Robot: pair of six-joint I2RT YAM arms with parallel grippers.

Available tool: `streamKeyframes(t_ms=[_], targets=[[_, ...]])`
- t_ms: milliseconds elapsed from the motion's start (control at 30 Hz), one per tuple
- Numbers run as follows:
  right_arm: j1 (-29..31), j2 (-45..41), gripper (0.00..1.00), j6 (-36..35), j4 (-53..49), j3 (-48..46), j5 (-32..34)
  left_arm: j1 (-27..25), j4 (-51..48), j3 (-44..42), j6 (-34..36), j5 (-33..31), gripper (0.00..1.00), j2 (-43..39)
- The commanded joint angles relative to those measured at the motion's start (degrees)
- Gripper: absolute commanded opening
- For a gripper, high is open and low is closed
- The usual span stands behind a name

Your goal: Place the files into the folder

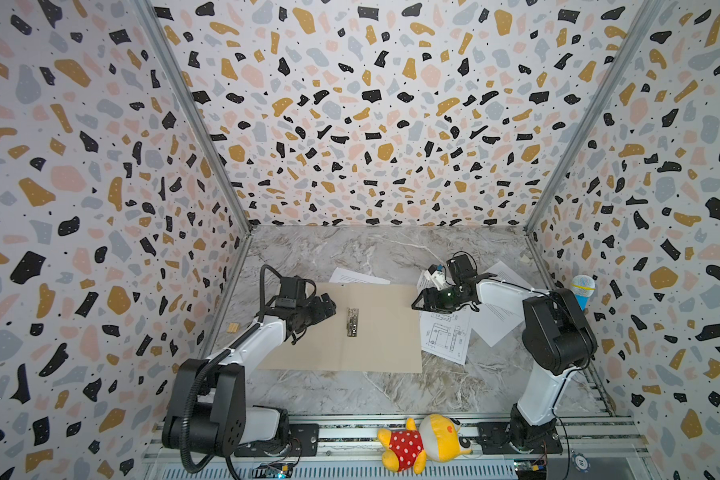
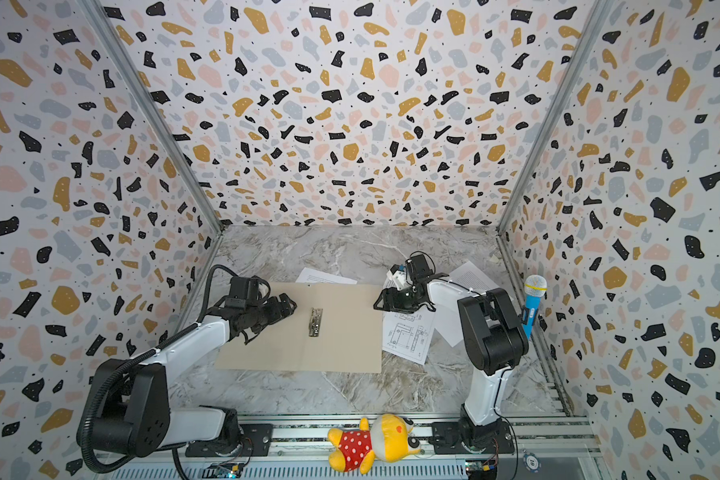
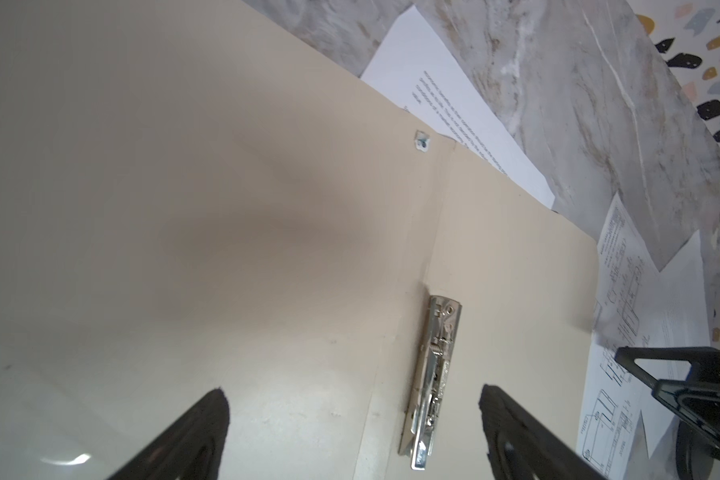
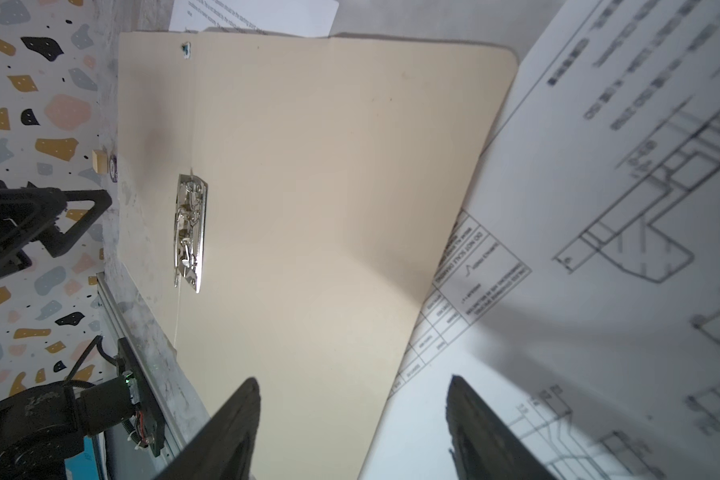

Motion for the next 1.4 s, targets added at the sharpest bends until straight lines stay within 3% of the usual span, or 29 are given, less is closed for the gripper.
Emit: streamKeyframes(t_ms=[0,300,1367], targets=[[-0.2,-1.6,0.71,1.0,0.4,-0.6,-1.4,-3.0,3.7,-0.2,-1.3,2.8,0.94,0.7],[-0.2,0.7,0.69,2.5,2.7,-0.6,-2.9,-7.5,8.1,-0.3,-2.8,3.7,0.92,4.6],[-0.2,5.4,0.67,7.8,6.3,-1.1,-8.9,-12.9,16.7,0.2,-5.0,5.4,0.85,12.2]])
